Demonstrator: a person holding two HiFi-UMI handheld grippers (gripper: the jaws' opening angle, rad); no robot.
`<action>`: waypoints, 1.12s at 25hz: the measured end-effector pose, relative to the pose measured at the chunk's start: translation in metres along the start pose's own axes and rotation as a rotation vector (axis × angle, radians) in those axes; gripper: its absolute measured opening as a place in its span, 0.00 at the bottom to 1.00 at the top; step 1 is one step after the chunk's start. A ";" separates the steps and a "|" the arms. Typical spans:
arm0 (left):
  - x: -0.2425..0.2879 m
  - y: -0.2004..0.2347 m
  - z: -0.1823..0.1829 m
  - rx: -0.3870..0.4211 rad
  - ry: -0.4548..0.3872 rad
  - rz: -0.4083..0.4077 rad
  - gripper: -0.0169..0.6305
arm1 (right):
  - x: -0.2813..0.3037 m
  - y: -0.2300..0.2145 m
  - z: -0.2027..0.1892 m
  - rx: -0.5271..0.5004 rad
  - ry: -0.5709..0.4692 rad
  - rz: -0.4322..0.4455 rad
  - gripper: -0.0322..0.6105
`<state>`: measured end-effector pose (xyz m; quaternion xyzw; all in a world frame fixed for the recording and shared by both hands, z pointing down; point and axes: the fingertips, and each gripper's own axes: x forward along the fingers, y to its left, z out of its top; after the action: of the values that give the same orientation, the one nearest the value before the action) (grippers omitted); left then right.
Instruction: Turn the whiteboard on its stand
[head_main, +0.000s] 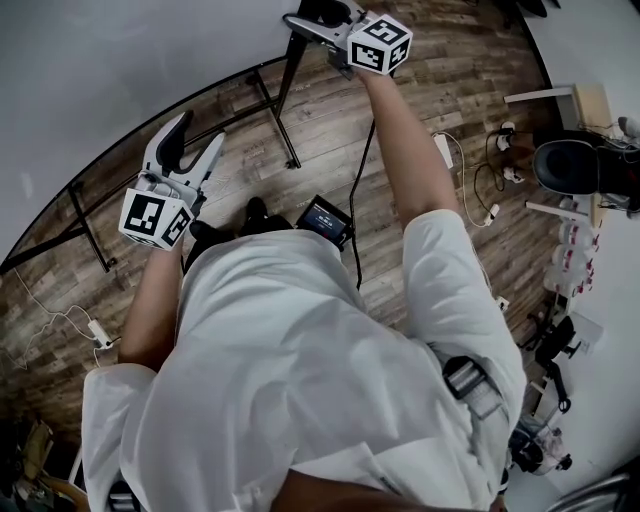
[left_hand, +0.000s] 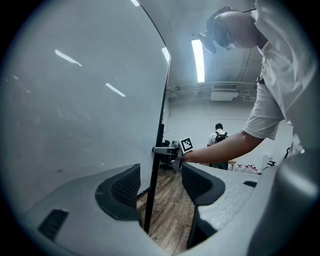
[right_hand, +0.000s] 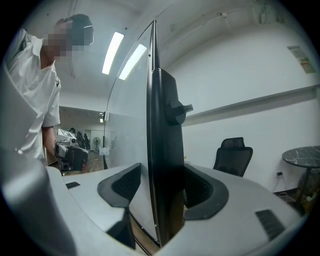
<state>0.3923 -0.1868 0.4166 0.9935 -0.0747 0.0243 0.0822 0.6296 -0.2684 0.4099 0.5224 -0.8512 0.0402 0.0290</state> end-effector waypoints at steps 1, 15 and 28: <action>0.001 -0.001 0.001 0.002 0.001 -0.005 0.42 | -0.002 -0.001 -0.001 0.001 0.000 -0.007 0.44; 0.008 -0.004 0.007 0.004 -0.007 -0.026 0.42 | -0.028 -0.021 -0.001 -0.003 0.014 -0.086 0.45; 0.022 -0.015 0.005 0.002 0.000 -0.066 0.42 | -0.056 -0.039 -0.011 0.000 0.060 -0.159 0.33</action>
<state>0.4161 -0.1759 0.4102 0.9955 -0.0417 0.0215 0.0822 0.6900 -0.2350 0.4174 0.5868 -0.8059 0.0535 0.0575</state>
